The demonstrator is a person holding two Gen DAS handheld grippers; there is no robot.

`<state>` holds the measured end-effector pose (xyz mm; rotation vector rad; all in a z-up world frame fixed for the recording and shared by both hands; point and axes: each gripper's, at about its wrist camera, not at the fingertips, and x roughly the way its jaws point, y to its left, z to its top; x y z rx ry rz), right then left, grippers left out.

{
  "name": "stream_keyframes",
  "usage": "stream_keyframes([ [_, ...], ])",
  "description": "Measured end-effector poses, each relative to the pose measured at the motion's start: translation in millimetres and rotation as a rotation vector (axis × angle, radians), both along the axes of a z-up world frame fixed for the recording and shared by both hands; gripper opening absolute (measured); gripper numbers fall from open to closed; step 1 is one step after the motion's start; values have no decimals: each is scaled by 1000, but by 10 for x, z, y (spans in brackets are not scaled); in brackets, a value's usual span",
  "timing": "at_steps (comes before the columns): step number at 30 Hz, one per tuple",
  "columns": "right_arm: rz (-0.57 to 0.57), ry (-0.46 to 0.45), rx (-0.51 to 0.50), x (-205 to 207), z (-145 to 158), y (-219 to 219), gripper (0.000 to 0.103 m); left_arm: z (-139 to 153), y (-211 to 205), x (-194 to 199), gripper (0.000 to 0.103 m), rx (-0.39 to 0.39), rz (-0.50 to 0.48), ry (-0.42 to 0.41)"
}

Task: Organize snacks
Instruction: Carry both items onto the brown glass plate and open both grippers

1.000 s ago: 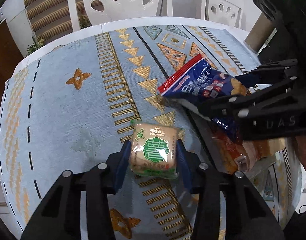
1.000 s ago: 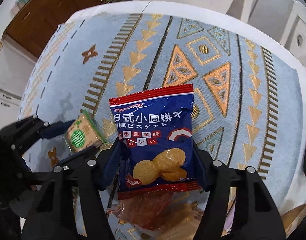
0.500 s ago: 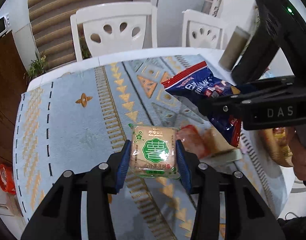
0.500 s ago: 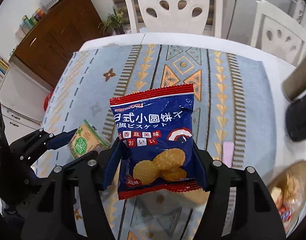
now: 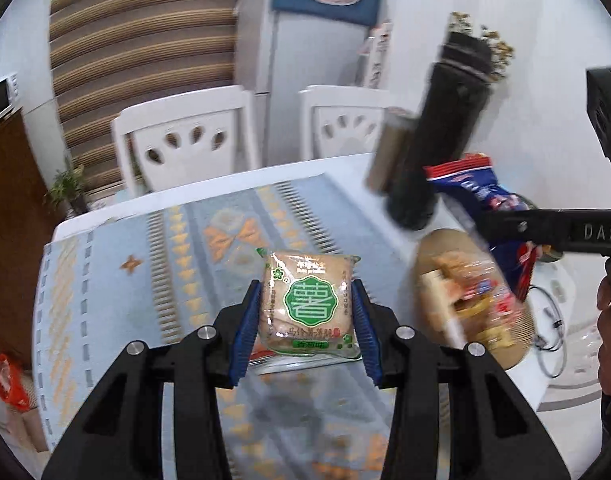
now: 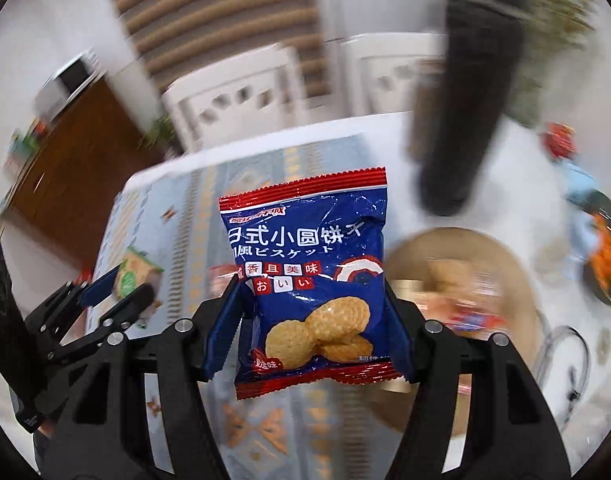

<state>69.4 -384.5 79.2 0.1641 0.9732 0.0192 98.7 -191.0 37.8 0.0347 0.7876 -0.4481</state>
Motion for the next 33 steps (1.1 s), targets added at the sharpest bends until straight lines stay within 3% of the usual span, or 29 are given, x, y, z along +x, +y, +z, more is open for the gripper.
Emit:
stream_keyframes([
  [4, -114, -3, 0, -218, 82, -719, 65, 34, -603, -53, 42, -6, -59, 0],
  [8, -179, 46, 26, -307, -81, -1302, 65, -81, -1215, -47, 42, -14, -91, 38],
  [18, -180, 115, 120, -255, -418, -1869, 65, -368, -2014, 9, 45, -14, -106, 141],
  [20, -153, 116, 123, -230, -455, -1855, 69, -403, -2087, 59, 64, -45, -108, 163],
  [21, -142, 121, 121, -201, -470, -1846, 80, -412, -2092, 85, 92, -60, -99, 165],
  [22, -143, 126, 120, -180, -490, -1852, 88, -406, -2083, 91, 98, -67, -82, 157],
  [23, -151, 122, 121, -179, -497, -1874, 92, -415, -2065, 105, 98, -76, -73, 157],
  [30, -173, 116, 160, -221, -492, -2002, 88, -452, -1606, 82, 95, -126, 16, 204],
  [33, -152, 108, 152, -215, -444, -1900, 88, -388, -1318, 33, 94, -89, 71, 168],
])
